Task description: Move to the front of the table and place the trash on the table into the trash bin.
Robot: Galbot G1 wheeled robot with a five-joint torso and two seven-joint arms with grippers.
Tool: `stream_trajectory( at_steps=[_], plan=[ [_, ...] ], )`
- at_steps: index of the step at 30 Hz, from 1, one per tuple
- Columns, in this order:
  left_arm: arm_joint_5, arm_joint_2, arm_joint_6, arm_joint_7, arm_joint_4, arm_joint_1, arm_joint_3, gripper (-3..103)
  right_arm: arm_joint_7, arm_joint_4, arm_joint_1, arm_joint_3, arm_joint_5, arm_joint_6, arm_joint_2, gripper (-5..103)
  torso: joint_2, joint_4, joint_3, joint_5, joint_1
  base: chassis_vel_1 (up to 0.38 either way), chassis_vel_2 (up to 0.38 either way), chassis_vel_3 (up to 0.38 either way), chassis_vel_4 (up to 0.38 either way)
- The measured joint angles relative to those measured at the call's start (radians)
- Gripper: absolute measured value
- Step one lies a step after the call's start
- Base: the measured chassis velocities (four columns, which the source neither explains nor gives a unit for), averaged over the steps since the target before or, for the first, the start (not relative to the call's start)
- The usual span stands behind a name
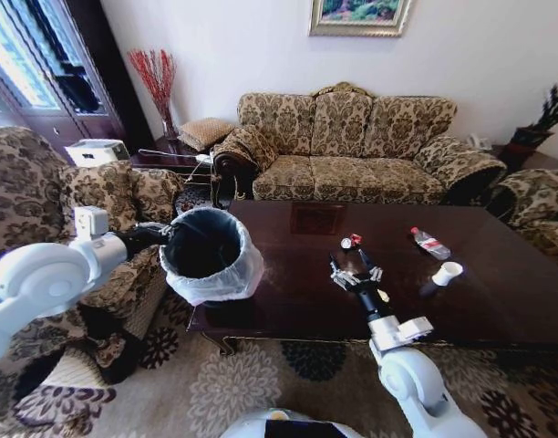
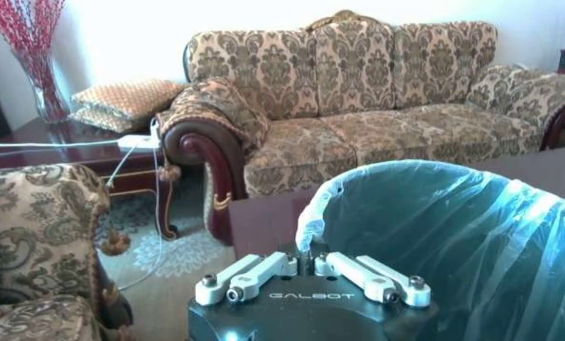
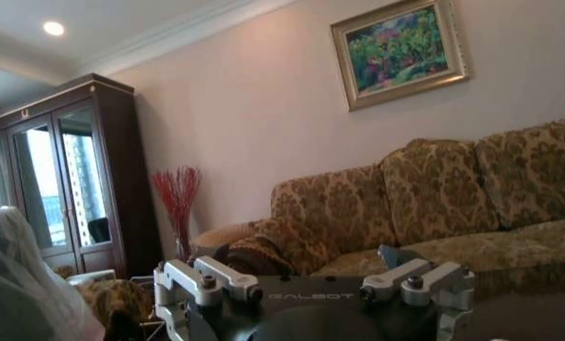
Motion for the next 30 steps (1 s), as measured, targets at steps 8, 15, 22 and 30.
stream_trajectory(
  at_steps=[8, 15, 22, 30],
  plan=[
    [0.018, -0.029, -0.013, 0.001, -0.002, 0.002, 0.002, 4, 0.007, -0.028, -0.003, -0.008, -0.013, 0.001, 0.013, 100, 0.000, -0.0003, 0.000, 0.0004, 0.000, -0.204, -0.192, 0.206, 0.201],
    [0.019, -0.030, -0.015, 0.001, 0.008, -0.012, 0.007, 4, 0.023, -0.115, 0.000, -0.004, -0.054, 0.019, 0.032, 100, 0.000, -0.0003, 0.000, 0.0001, 0.000, -0.282, -0.277, 0.288, 0.286],
    [0.025, -0.037, -0.018, 0.014, -0.012, -0.015, 0.019, 4, 0.001, -0.322, 0.041, -0.019, -0.108, 0.051, 0.045, 100, 0.000, -0.0011, 0.000, 0.0004, 0.000, -0.135, -0.145, 0.101, 0.119],
    [0.033, -0.040, -0.019, 0.027, -0.011, -0.008, 0.019, 4, -0.035, -0.478, 0.091, -0.043, -0.163, 0.021, 0.065, 100, 0.000, 0.0008, 0.000, -0.0005, 0.000, 0.041, 0.053, -0.011, -0.015]
  ],
)
